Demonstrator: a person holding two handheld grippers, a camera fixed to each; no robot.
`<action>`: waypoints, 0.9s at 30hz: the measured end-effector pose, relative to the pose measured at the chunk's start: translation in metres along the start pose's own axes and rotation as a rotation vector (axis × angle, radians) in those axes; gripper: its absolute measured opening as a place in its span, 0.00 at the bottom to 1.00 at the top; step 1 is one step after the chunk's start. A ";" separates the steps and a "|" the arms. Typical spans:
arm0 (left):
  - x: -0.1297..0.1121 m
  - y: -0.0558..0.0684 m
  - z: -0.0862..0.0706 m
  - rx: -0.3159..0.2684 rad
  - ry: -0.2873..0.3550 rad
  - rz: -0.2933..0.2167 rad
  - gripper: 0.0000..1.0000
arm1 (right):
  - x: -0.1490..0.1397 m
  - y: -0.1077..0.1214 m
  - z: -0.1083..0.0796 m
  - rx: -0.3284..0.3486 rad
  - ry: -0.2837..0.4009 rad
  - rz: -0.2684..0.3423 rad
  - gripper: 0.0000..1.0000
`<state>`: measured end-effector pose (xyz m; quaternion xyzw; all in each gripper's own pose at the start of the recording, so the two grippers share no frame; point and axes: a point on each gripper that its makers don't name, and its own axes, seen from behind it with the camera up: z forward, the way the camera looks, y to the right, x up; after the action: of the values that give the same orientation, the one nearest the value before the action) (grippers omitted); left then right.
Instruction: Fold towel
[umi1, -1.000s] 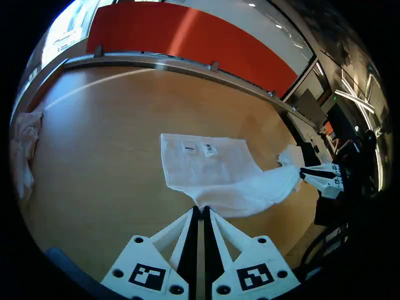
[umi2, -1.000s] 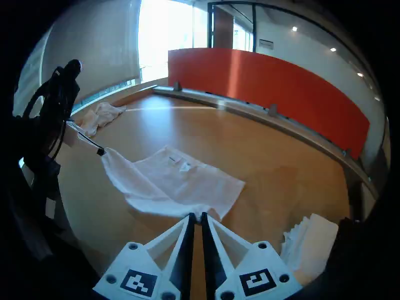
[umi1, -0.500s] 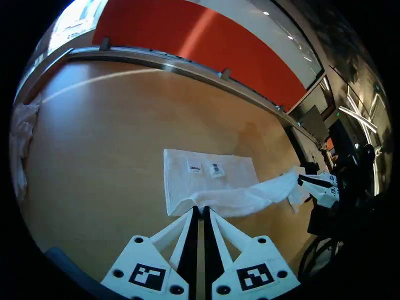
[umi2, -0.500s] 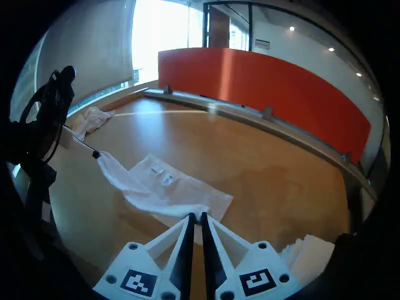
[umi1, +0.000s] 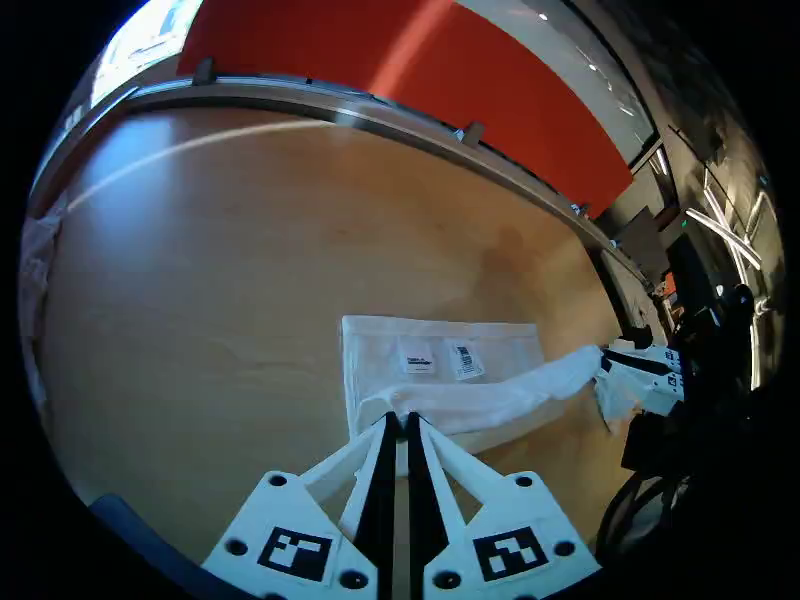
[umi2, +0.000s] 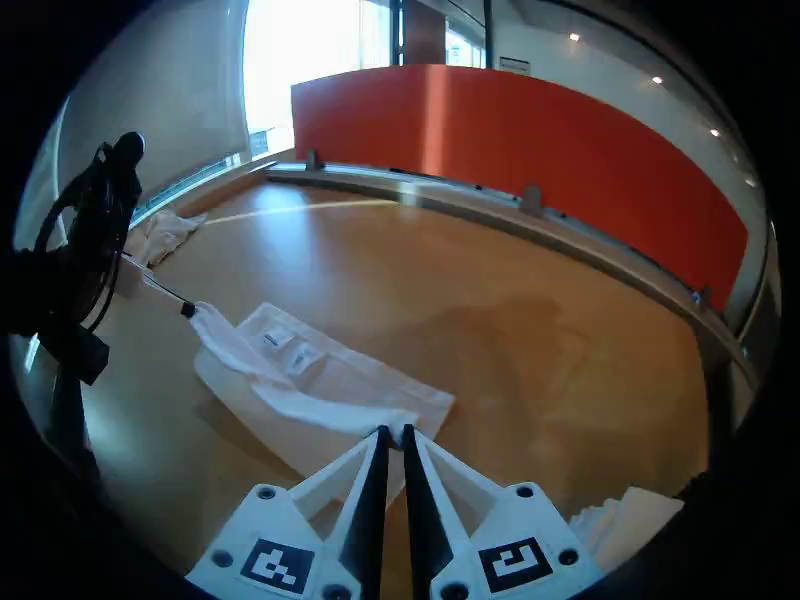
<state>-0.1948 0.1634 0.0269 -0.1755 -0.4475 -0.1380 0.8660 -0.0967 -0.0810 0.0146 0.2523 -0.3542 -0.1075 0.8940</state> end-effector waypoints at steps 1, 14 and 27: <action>0.000 -0.002 0.004 0.003 -0.005 0.001 0.07 | -0.002 0.002 0.003 -0.002 -0.006 0.001 0.10; 0.009 -0.017 0.044 0.006 -0.031 -0.024 0.08 | -0.016 0.021 0.036 -0.027 -0.054 0.022 0.11; 0.016 -0.030 0.056 0.072 -0.031 0.000 0.46 | -0.016 0.034 0.048 -0.069 -0.055 0.008 0.18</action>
<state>-0.2386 0.1594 0.0758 -0.1464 -0.4654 -0.1190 0.8648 -0.1407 -0.0644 0.0528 0.2169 -0.3759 -0.1231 0.8925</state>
